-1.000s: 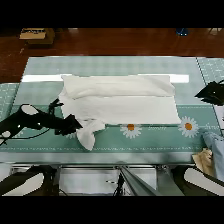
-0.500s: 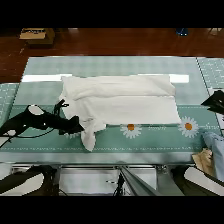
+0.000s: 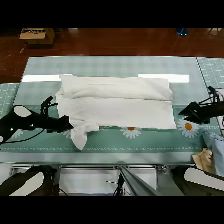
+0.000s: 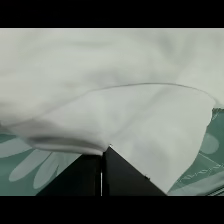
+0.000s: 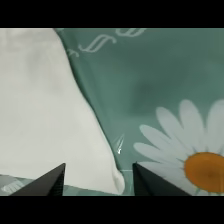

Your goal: Fold the shirts.

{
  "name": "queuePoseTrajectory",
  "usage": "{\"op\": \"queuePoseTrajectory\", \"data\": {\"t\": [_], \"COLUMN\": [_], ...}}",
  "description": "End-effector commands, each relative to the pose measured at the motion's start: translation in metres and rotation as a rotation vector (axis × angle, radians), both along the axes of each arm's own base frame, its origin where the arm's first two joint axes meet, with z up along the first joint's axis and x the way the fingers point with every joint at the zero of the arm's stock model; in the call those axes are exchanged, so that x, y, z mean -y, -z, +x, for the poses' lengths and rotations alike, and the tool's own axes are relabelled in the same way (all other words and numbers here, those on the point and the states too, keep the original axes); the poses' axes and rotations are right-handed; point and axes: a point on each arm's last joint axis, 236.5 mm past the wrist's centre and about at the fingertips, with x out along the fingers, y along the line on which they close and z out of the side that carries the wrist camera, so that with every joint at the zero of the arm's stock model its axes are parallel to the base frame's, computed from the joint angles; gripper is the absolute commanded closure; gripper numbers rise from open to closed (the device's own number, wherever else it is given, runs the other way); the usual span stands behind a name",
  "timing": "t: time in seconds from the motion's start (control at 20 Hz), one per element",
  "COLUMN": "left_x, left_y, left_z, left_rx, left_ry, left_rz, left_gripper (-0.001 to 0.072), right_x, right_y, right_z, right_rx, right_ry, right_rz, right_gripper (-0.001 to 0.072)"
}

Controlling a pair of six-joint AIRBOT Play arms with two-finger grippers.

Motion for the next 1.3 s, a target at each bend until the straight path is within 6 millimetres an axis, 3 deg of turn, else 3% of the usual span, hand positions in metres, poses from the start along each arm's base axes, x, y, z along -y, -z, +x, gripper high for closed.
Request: {"op": "queuePoseTrajectory", "data": {"t": [0.0, 0.15, 0.3, 0.4, 0.5, 0.55, 0.6, 0.65, 0.75, 0.8, 0.95, 1.05, 1.15, 1.25], "left_x": [0.001, 0.001, 0.001, 0.001, 0.002, 0.002, 0.002, 0.001, 0.0, -0.001, -0.006, -0.01, -0.015, -0.023], "left_y": [-0.004, -0.004, -0.004, -0.005, -0.005, -0.005, -0.005, -0.007, -0.024, -0.042, -0.116, -0.163, -0.19, -0.191], "left_z": [0.0, 0.0, -0.001, -0.001, -0.002, -0.002, -0.001, 0.001, 0.016, 0.029, 0.08, 0.115, 0.144, 0.167], "left_rx": [0.004, 0.005, 0.001, 0.0, -0.001, -0.001, 0.001, 0.017, 0.078, 0.136, 0.356, 0.497, 0.596, 0.628], "left_ry": [-0.001, -0.001, 0.002, 0.002, 0.002, 0.003, 0.003, 0.017, 0.041, 0.056, 0.059, 0.038, -0.01, -0.053], "left_rz": [-0.012, -0.012, -0.015, -0.015, -0.016, -0.016, -0.015, -0.014, -0.013, -0.013, 0.006, 0.021, 0.026, 0.041], "left_gripper": [0.0686, 0.0686, 0.0686, 0.0686, 0.0686, 0.0686, 0.0686, 0.0686, 0.0686, 0.0687, 0.0686, 0.0687, 0.0687, 0.0687], "right_x": [-0.03, -0.036, -0.034, -0.045, -0.062, -0.07, -0.076, -0.079, -0.076, -0.07, -0.05, -0.057, -0.06, -0.053], "right_y": [0.023, 0.032, 0.034, 0.036, 0.043, 0.047, 0.048, 0.043, 0.018, -0.002, -0.074, -0.122, -0.145, -0.142], "right_z": [-0.015, -0.028, -0.026, -0.022, -0.024, -0.026, -0.026, -0.025, -0.016, -0.004, 0.044, 0.081, 0.109, 0.129], "right_rx": [-0.075, -0.108, -0.104, -0.092, -0.095, -0.095, -0.092, -0.086, -0.022, 0.041, 0.307, 0.491, 0.589, 0.615], "right_ry": [-0.13, -0.148, -0.135, -0.118, -0.127, -0.147, -0.174, -0.192, -0.242, -0.244, -0.201, -0.116, -0.035, 0.036], "right_rz": [0.006, 0.006, 0.0, 0.019, 0.024, 0.017, 0.012, 0.015, 0.003, -0.023, -0.149, -0.12, -0.076, -0.063], "right_gripper": [0.0201, 0.0202, 0.0202, 0.0228, 0.0324, 0.0428, 0.0587, 0.0674, 0.0673, 0.0673, 0.0674, 0.0675, 0.0675, 0.0676]}}
